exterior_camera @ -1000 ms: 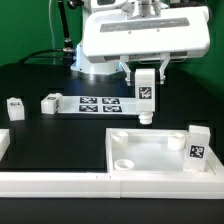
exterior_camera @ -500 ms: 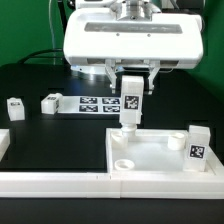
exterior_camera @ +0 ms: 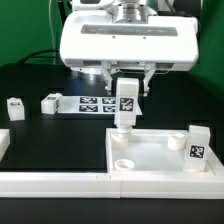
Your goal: Assemble square table
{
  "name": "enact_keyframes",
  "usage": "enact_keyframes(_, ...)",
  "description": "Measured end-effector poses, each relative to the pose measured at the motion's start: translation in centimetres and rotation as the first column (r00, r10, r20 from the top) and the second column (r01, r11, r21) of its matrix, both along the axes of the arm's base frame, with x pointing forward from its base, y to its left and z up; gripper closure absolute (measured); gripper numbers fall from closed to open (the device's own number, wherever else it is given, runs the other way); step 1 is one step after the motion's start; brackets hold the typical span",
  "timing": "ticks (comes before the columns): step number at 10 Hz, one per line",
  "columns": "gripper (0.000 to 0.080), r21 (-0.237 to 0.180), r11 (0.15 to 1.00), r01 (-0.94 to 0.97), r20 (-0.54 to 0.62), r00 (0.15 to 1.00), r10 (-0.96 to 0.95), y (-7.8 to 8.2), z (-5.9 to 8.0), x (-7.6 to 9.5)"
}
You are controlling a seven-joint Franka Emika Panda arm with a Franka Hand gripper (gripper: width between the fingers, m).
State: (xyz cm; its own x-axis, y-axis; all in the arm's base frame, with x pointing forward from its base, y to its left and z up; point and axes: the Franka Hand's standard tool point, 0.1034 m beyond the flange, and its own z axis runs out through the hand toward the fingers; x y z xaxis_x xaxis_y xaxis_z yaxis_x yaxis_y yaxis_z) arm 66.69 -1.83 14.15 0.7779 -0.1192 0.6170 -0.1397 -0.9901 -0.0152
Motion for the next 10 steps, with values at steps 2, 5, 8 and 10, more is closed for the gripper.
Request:
enact_keyframes(2, 0.0509, -0.003, 1.0, 0.005, -0.003, 1.0, -0.005, -0.5, -1.0, 0.9)
enact_keyframes(5, 0.0509, -0.005, 1.0, -0.002, -0.022, 1.0, 0.002, 0.3, -3.4, 0.3)
enact_keyframes(8, 0.0509, -0.006, 1.0, -0.008, -0.033, 0.999, 0.008, 0.6, -4.3, 0.1)
enact_keyframes(10, 0.0509, -0.007, 1.0, -0.013, -0.043, 0.999, 0.012, 0.9, -5.0, -0.1)
